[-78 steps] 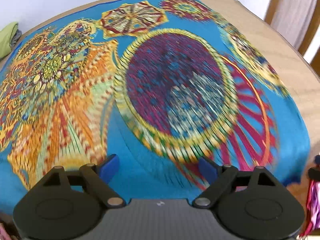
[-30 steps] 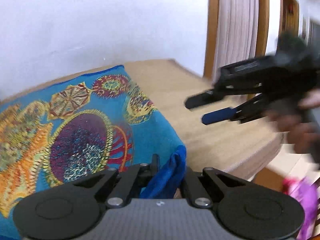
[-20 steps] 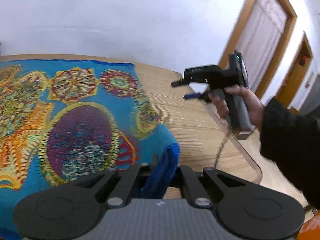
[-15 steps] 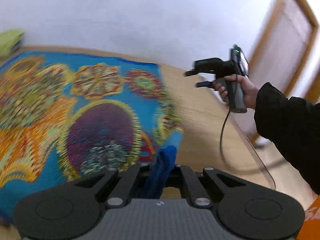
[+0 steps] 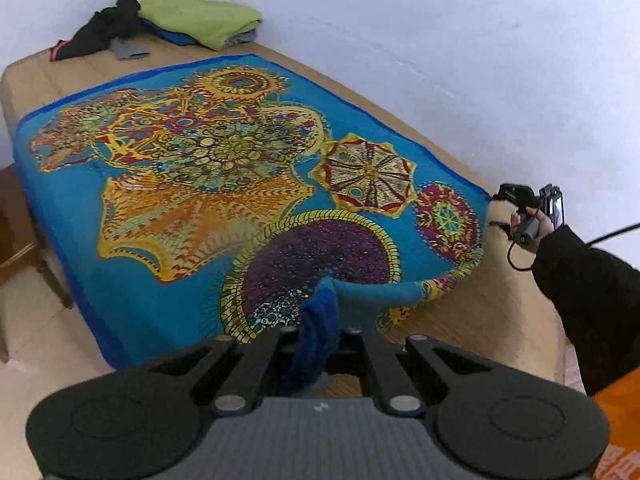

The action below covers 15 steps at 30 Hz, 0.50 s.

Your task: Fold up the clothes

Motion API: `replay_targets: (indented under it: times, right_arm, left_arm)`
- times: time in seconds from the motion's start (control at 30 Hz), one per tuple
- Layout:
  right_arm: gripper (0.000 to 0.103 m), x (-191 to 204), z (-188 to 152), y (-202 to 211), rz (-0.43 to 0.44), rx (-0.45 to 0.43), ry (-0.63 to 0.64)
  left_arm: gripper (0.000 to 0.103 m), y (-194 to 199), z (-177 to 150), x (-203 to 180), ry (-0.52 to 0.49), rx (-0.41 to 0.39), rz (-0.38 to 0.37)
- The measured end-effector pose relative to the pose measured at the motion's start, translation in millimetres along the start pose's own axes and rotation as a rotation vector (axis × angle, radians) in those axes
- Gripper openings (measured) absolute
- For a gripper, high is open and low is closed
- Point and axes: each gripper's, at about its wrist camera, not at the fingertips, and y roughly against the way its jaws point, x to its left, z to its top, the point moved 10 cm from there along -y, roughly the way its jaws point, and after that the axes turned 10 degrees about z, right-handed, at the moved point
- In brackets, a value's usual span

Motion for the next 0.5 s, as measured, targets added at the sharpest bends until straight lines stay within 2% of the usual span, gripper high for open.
replay_targets:
  times: [0.1, 0.13, 0.2, 0.23, 0.33, 0.5]
  right_arm:
    - [0.058, 12.3, 6.0, -19.0, -0.017, 0.002, 0.076]
    - [0.054, 16.3, 6.1, -23.8, -0.034, 0.005, 0.114]
    - [0.012, 22.9, 5.9, -32.4, -0.063, 0.013, 0.181]
    - [0.004, 22.5, 4.8, -34.6, -0.070, 0.021, 0.189]
    - [0.003, 25.6, 8.3, -31.2, -0.040, 0.006, 0.182]
    - [0.003, 50.1, 21.7, -16.6, 0.021, -0.025, 0.199]
  left_arm:
    - [0.001, 3.5, 1.2, -1.7, 0.034, 0.000, 0.023]
    - [0.001, 4.6, 1.9, -0.9, 0.052, -0.002, 0.023]
    - [0.001, 10.1, 3.5, 3.1, 0.082, -0.016, 0.026]
    - [0.001, 13.3, 5.3, 6.2, 0.099, -0.026, 0.029]
    - [0.001, 21.2, 11.3, 16.7, 0.150, -0.054, 0.034]
    - [0.001, 26.8, 15.4, 32.4, 0.174, -0.073, 0.060]
